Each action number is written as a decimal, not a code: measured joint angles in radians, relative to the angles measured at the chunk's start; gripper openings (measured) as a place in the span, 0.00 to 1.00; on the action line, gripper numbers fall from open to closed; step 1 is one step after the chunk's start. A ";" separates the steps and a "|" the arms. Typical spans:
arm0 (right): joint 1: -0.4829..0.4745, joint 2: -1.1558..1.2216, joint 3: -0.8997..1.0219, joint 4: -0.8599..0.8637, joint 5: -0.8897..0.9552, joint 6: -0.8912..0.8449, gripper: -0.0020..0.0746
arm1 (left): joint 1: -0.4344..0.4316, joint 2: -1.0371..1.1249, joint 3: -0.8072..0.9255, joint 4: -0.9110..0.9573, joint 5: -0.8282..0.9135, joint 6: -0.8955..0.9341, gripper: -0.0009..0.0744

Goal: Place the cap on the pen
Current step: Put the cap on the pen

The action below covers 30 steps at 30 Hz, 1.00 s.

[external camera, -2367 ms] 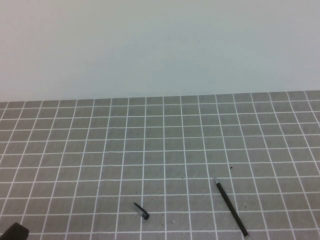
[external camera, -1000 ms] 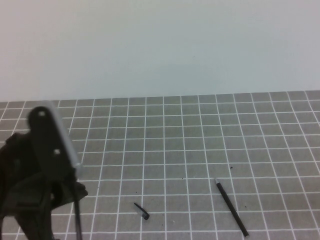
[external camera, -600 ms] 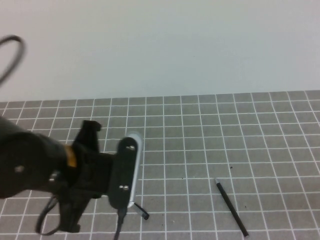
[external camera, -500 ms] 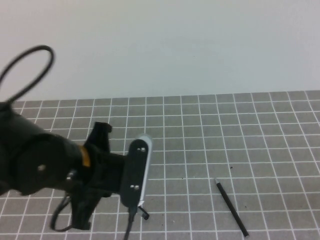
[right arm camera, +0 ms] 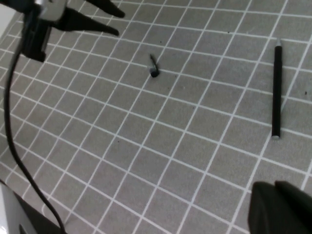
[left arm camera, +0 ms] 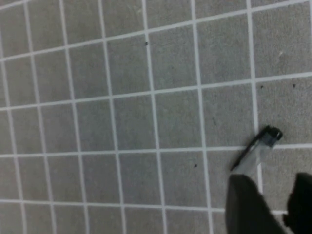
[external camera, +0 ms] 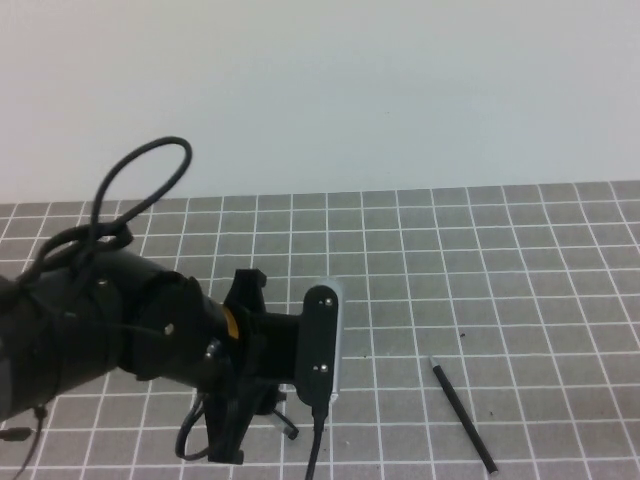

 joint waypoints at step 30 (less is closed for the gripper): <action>0.083 0.000 0.000 -0.017 0.029 0.002 0.02 | -0.063 0.140 -0.002 0.049 0.071 0.047 0.46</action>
